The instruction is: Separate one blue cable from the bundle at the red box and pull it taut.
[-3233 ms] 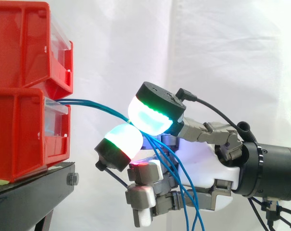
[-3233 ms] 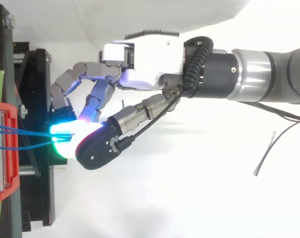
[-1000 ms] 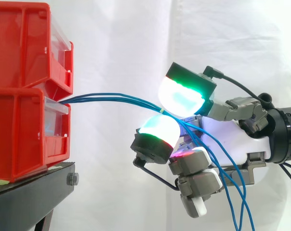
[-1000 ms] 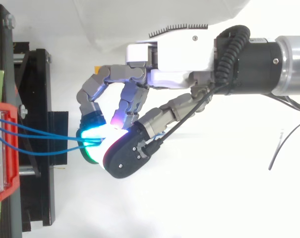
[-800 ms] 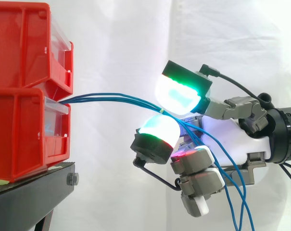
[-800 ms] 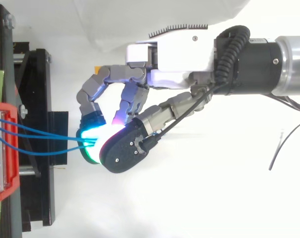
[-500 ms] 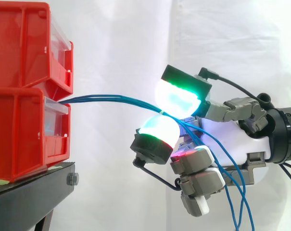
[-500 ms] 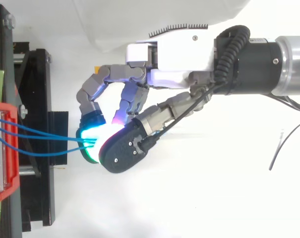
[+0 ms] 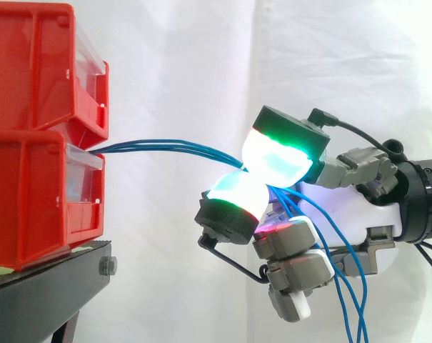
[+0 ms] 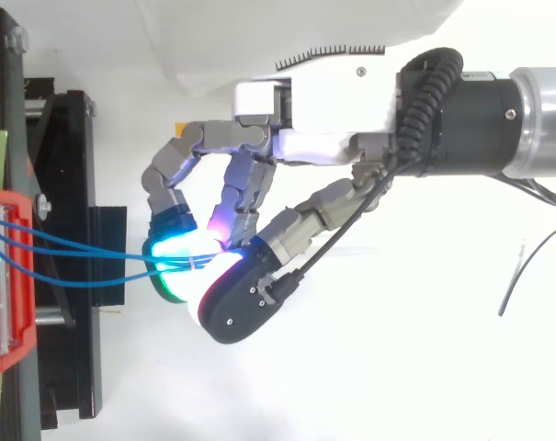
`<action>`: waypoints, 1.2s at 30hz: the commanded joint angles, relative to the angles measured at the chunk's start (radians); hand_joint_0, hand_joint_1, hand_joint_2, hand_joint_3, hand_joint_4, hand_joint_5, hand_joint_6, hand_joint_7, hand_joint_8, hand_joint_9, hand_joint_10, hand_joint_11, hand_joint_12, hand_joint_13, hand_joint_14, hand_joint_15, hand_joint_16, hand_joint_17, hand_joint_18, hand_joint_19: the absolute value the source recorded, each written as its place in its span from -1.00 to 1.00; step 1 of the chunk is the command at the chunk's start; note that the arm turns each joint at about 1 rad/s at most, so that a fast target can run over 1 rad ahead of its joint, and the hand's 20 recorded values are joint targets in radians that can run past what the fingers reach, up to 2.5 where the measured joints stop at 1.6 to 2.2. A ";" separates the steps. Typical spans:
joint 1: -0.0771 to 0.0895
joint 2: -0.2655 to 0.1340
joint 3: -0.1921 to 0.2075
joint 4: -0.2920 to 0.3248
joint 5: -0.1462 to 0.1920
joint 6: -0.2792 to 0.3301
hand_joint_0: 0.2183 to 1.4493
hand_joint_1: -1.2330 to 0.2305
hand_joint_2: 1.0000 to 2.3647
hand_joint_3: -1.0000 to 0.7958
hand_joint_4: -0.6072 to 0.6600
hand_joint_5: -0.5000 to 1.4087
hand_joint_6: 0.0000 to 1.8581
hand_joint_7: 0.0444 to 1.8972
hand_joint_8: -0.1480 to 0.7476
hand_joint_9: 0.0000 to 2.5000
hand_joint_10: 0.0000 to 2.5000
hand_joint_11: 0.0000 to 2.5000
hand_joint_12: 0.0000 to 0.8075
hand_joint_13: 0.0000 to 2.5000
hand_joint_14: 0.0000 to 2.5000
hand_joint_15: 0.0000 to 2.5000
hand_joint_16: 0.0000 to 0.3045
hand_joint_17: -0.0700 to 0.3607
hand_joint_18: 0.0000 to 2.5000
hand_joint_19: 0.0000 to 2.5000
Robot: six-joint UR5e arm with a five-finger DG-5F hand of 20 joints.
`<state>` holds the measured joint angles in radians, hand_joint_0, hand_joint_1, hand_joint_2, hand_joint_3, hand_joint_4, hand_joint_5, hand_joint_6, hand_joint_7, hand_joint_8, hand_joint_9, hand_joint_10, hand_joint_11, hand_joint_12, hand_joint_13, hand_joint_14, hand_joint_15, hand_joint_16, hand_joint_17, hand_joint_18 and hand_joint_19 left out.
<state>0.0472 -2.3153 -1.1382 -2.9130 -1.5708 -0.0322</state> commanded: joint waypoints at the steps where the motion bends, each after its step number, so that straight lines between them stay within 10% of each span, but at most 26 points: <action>1: 0.000 0.001 0.000 0.002 0.000 0.000 -0.20 -0.59 -1.00 -0.44 -0.08 -0.64 -0.01 0.21 -0.04 -0.08 -0.98 -0.03 -0.14 -0.07 -0.97 -0.09 -0.72 -0.23 -0.30 -0.34; 8: 0.000 0.001 0.000 0.002 0.002 0.000 -0.56 -0.40 -1.00 -0.44 0.07 -0.63 -0.03 0.14 0.04 -0.08 -0.98 -0.06 -0.02 -0.06 -0.98 -0.11 -0.68 -0.16 -0.27 -0.33; 16: 0.000 0.001 0.000 0.003 0.002 0.000 -0.42 -0.01 -1.00 -0.44 0.04 -0.63 -0.05 0.14 0.00 -0.07 -0.98 -0.06 -0.11 -0.06 -0.98 -0.10 -0.70 -0.19 -0.28 -0.30; 26: 0.000 0.001 0.000 0.003 0.000 0.000 -0.23 -0.49 -0.97 -0.20 -0.07 -0.63 -0.03 0.27 -0.02 -0.10 -0.98 -0.05 -0.13 -0.07 -0.97 -0.10 -0.70 -0.19 -0.28 -0.28; 36: 0.002 0.001 0.000 0.003 0.000 0.000 -0.06 -0.58 -1.00 -0.44 -0.27 -0.64 -0.01 0.30 -0.06 -0.09 -0.98 -0.04 -0.15 -0.07 -0.97 -0.10 -0.71 -0.21 -0.28 -0.32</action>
<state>0.0484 -2.3155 -1.1382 -2.9101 -1.5706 -0.0322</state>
